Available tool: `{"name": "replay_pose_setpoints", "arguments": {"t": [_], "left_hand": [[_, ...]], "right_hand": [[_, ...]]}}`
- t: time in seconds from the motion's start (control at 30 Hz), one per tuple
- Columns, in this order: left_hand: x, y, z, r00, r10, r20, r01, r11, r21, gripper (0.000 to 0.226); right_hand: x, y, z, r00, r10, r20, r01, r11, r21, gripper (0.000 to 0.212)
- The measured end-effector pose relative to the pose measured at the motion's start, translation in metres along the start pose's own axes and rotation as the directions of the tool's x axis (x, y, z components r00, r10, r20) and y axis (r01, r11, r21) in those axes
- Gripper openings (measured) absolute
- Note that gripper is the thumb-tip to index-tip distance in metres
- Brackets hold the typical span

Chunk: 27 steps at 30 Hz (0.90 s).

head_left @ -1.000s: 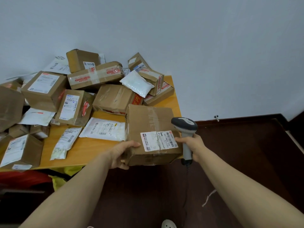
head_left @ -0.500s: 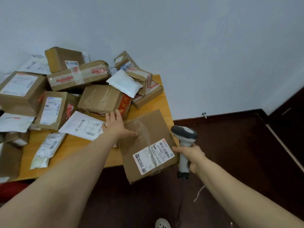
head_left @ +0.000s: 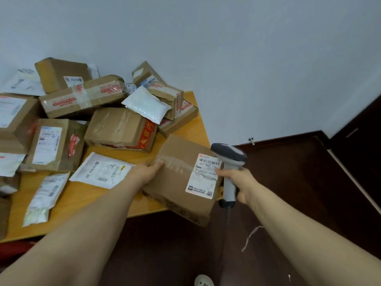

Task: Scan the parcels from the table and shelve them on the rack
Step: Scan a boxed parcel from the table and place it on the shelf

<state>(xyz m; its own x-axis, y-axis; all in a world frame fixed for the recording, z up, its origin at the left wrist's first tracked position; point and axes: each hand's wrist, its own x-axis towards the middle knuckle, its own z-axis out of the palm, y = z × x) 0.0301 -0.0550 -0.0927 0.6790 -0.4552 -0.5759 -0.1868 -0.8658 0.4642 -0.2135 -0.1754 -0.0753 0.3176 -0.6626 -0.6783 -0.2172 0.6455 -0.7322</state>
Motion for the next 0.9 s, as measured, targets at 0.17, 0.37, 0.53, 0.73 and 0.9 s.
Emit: {"name": "replay_pose_setpoints", "arguments": {"t": [0.17, 0.37, 0.53, 0.73, 0.9], "left_hand": [[-0.027, -0.003, 0.002, 0.950, -0.225, 0.215, 0.284, 0.910, -0.303, 0.116], [-0.047, -0.028, -0.003, 0.887, -0.258, 0.384, 0.434, 0.750, -0.499, 0.089], [-0.062, -0.044, -0.018, 0.856, -0.101, 0.506, 0.435, 0.670, -0.602, 0.096], [-0.087, -0.054, -0.057, 0.837, -0.069, 0.543, 0.284, 0.903, -0.323, 0.119], [-0.101, -0.052, -0.083, 0.898, 0.039, 0.438, 0.180, 0.877, -0.447, 0.107]], "right_hand": [[0.003, 0.002, -0.004, 0.996, -0.093, -0.001, 0.093, 0.994, -0.050, 0.022], [-0.005, -0.001, -0.011, 0.986, -0.156, 0.053, 0.160, 0.984, -0.075, 0.026], [-0.011, 0.000, -0.004, 0.972, -0.232, 0.032, 0.233, 0.970, -0.067, 0.026], [-0.026, -0.013, 0.014, 0.960, -0.266, 0.084, 0.270, 0.962, -0.040, 0.027], [-0.042, -0.021, 0.034, 0.937, -0.323, 0.135, 0.328, 0.945, -0.018, 0.030]]}}
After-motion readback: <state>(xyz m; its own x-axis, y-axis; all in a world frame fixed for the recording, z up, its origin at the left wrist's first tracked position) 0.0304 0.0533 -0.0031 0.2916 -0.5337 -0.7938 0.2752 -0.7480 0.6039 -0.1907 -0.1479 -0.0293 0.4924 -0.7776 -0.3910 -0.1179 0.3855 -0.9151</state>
